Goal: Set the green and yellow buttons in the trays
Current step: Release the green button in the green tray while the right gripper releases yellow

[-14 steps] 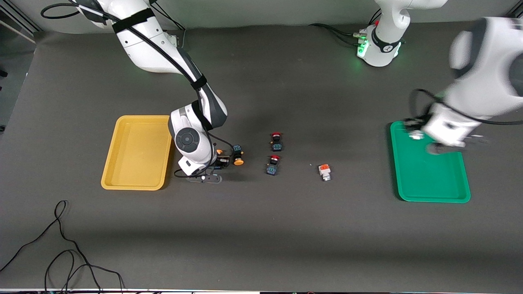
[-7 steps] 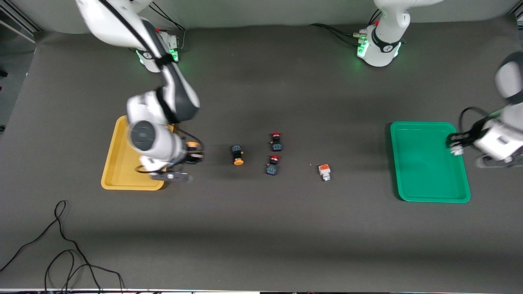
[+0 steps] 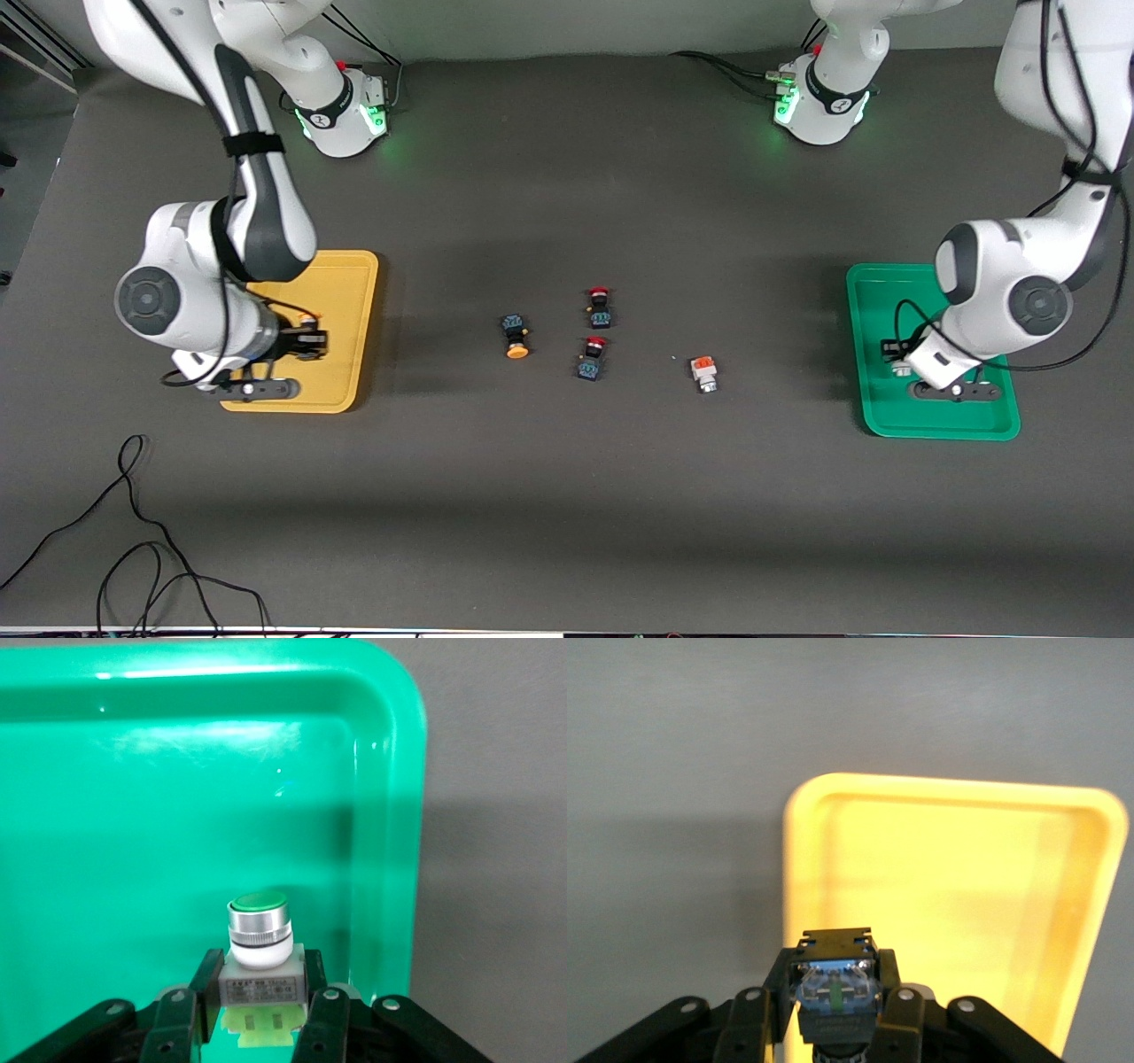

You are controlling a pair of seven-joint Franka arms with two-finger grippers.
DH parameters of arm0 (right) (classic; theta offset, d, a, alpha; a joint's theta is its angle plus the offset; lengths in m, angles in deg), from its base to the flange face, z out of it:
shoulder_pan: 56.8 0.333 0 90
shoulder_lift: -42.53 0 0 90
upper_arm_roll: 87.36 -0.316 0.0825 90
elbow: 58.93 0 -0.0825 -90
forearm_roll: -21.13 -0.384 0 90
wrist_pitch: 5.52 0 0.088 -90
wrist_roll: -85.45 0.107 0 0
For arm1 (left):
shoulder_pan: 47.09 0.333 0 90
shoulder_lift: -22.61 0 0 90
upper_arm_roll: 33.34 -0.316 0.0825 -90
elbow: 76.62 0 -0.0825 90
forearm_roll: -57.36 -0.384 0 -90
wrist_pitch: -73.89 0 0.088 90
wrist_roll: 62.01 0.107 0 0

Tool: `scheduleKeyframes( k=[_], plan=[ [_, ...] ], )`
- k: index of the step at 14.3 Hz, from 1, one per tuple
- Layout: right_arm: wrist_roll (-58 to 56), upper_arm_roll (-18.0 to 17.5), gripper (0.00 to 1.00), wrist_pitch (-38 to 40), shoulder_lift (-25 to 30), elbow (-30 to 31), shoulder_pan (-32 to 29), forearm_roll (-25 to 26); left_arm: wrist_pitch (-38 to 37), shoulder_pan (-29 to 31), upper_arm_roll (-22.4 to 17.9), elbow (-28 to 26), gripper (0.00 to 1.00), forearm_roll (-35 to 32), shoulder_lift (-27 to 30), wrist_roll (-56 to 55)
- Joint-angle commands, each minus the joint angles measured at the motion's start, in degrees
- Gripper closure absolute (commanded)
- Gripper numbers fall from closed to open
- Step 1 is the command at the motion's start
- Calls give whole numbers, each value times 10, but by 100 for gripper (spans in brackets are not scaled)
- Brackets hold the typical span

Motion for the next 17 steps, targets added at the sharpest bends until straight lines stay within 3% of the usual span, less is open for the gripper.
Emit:
scheduleKeyframes(
  k=[1, 2, 4, 8, 9, 10, 11, 13, 17],
  plan=[
    [-25, 4, 100, -137, 12, 112, 9, 0, -9, -1, -2, 12, 33, -9, 4, 30],
    [-25, 3, 100, -170, 7, 132, 10, -2, -18, 0, -2, 14, 0, -9, 8, 36],
    [-25, 0, 100, -207, -12, 146, 10, -14, -71, 1, -2, 38, 0, -9, 28, 38],
    [-25, -8, 100, -237, -50, 145, 27, -64, -292, 2, -2, 163, 0, -4, 78, 50],
    [-23, -8, 55, -235, -49, 145, 28, -64, -339, 1, -2, 201, 0, -1, 81, 50],
    [-22, -8, 24, -231, -43, 145, 28, -65, -377, 0, 0, 234, 0, 4, 81, 49],
    [-17, -8, 0, -223, -35, 144, 29, -65, -398, -3, 2, 254, 0, 18, 81, 47],
    [-12, -8, 0, -186, -8, 140, 30, -67, -401, -22, 7, 255, 0, 57, 81, 28],
    [46, -8, 0, -72, 53, 95, 39, -68, -380, -133, 8, 246, 0, 66, 64, -106]
  ],
)
